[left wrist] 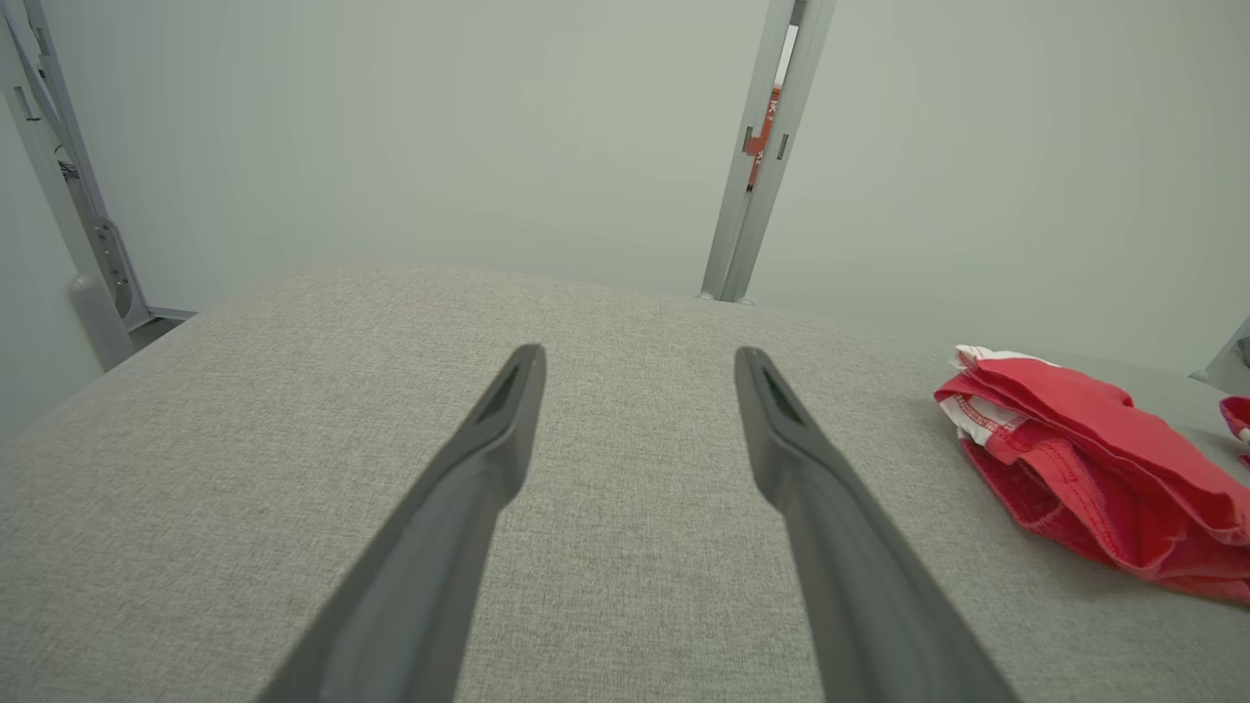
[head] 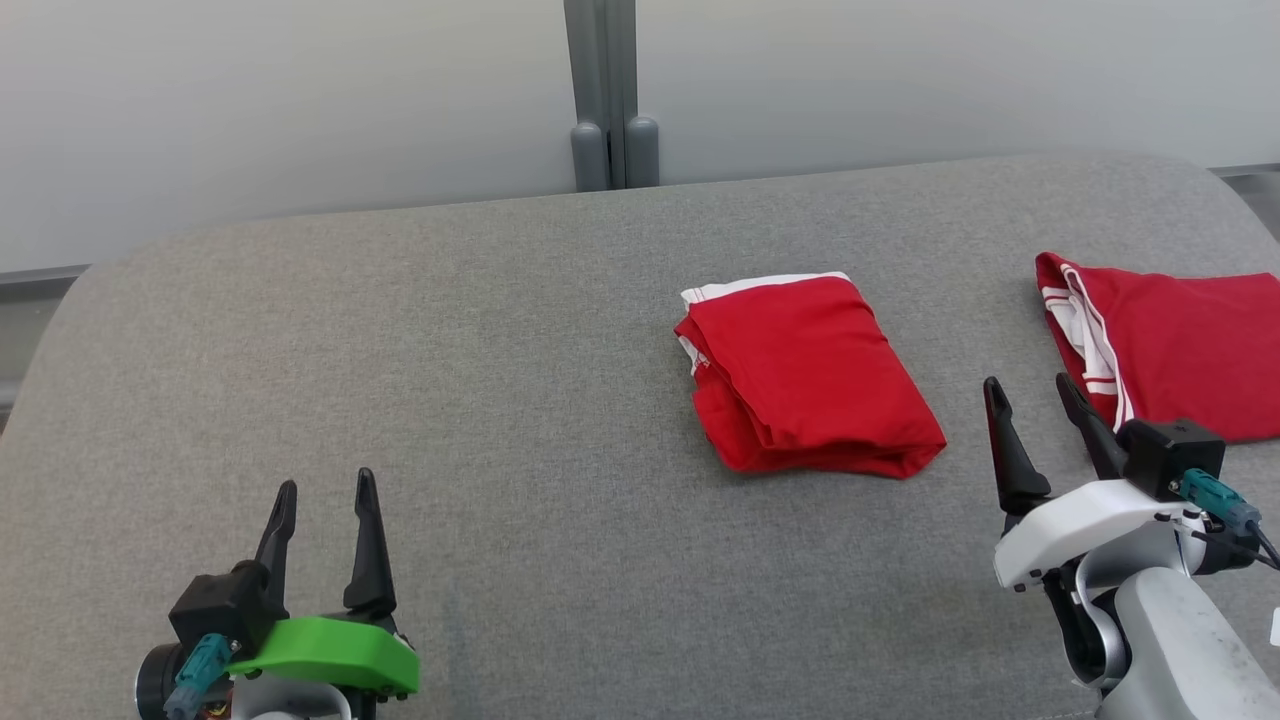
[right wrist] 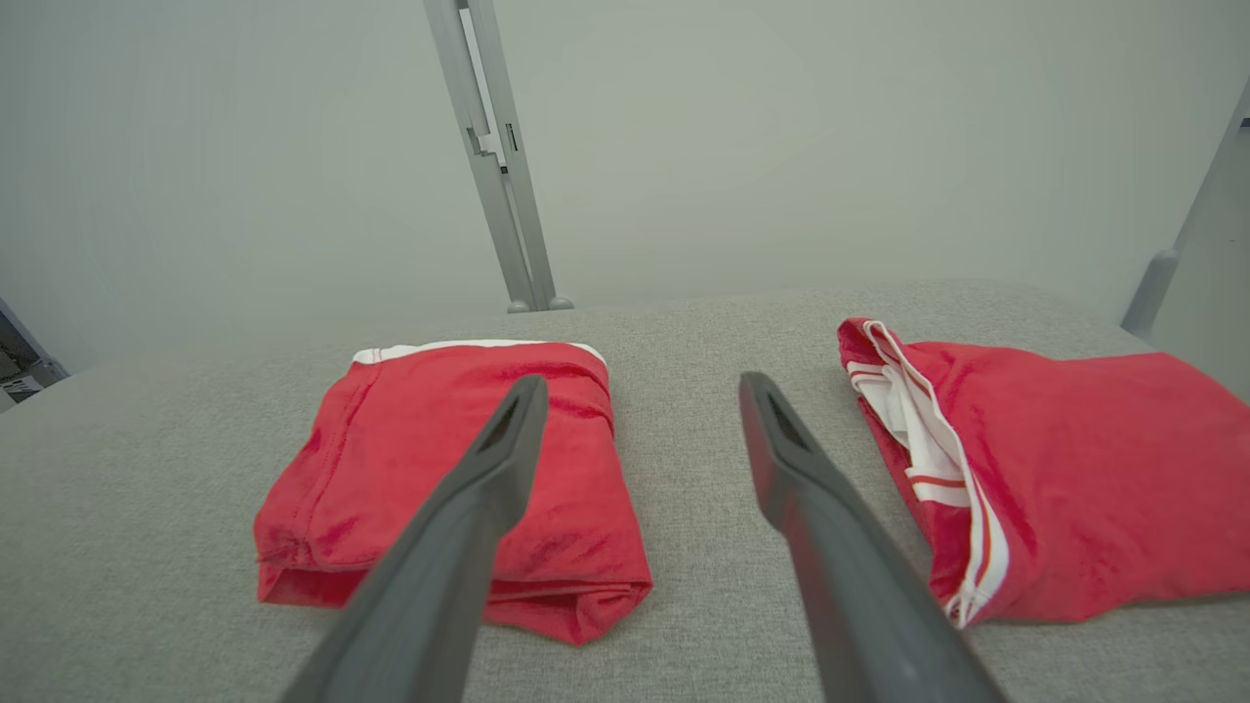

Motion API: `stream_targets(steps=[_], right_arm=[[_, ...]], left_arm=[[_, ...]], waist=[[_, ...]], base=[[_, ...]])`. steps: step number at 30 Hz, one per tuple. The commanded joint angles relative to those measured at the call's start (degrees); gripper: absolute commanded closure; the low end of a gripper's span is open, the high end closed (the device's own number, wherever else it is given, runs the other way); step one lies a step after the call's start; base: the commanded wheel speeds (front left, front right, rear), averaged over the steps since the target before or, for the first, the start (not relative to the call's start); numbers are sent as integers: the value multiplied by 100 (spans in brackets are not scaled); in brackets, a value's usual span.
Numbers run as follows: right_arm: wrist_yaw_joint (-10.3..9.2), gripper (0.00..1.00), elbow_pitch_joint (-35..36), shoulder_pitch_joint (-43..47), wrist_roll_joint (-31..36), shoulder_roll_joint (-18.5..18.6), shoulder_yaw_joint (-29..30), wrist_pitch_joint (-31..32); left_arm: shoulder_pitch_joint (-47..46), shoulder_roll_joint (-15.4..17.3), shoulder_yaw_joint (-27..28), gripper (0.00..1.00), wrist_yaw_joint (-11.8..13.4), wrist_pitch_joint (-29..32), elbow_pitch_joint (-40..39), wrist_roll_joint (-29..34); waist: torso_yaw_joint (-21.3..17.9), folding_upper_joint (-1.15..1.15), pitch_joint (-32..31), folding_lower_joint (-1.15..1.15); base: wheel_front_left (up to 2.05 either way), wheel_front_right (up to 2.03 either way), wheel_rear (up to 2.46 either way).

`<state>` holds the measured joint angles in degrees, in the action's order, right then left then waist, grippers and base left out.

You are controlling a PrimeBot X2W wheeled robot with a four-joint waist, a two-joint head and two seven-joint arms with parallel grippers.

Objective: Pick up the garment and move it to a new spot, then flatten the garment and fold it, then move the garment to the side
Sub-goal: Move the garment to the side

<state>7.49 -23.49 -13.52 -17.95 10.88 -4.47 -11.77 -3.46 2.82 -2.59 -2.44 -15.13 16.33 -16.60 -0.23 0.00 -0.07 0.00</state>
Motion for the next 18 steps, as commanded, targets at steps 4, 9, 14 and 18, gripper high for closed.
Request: stream_targets(steps=[4, 9, 14, 18], right_arm=[[1, 0, 7, -76, 33, -24, 31, 25], [1, 0, -15, -320, -48, -25, -112, 261], [0, 0, -335, -942, -205, -102, -39, 1203], [1, 0, -645, -1436, -386, -116, 94, 1850]], left_arm=[[9, 18, -10, 0, -31, 3, -73, -1], [-38, 17, -15, 0, -33, 3, -141, 15], [-119, 18, -33, 0, -59, 3, -230, 12], [-192, 18, -65, 0, -112, 3, -259, 34]], waist=[[26, 0, 79, 0], [54, 0, 230, 0], [152, 0, 428, 0], [330, 0, 602, 0]], base=[[0, 0, 0], [0, 0, 0], [0, 0, 0], [0, 0, 0]])
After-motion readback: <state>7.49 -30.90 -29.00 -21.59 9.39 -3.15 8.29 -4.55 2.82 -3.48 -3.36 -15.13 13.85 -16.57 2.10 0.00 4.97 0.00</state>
